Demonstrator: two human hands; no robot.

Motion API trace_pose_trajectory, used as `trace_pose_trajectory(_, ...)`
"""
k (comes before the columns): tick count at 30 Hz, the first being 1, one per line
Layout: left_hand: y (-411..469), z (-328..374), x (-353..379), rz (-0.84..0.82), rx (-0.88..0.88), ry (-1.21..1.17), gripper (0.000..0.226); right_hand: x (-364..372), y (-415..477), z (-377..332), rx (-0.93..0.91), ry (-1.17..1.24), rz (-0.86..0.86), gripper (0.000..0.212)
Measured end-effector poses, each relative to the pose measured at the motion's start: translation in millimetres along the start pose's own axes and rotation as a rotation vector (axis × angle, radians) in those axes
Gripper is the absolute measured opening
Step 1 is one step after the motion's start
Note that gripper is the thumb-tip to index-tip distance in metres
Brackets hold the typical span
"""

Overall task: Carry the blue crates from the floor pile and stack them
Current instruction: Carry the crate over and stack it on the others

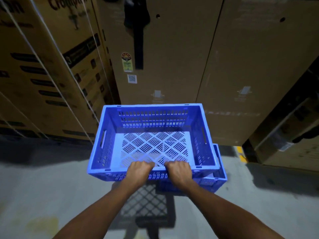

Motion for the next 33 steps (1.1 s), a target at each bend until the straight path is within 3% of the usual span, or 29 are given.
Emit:
trace_pose_trajectory(4,64,-14,79,-0.072,0.038,-0.025,0.042,62,57,15,0.007,0.040,-0.096,0.015)
trace_pose_trajectory(9,134,-23,159,-0.111,0.030,0.002,0.022,155,121,36,0.009,0.091,-0.140,0.018)
trace_pose_trajectory(15,197,-19,248,-0.161,0.036,-0.037,0.025,248,175,69,-0.006,0.082,-0.108,0.019)
trace_pose_trajectory(20,226,-2,301,-0.178,0.055,0.013,0.029,307,190,90,0.024,0.138,-0.178,0.018)
trace_pose_trajectory(33,249,30,298,-0.212,0.182,0.044,0.035,316,180,129,0.096,0.149,-0.145,0.022)
Point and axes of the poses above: each hand's wrist, its own y-axis towards the middle knuckle, its own x-axis out of the palm, z = x × y, the point moved 8 cm from there along y, towards the middle knuckle, and after that the axes turned 10 degrees about -x, right-handed, at the moved point
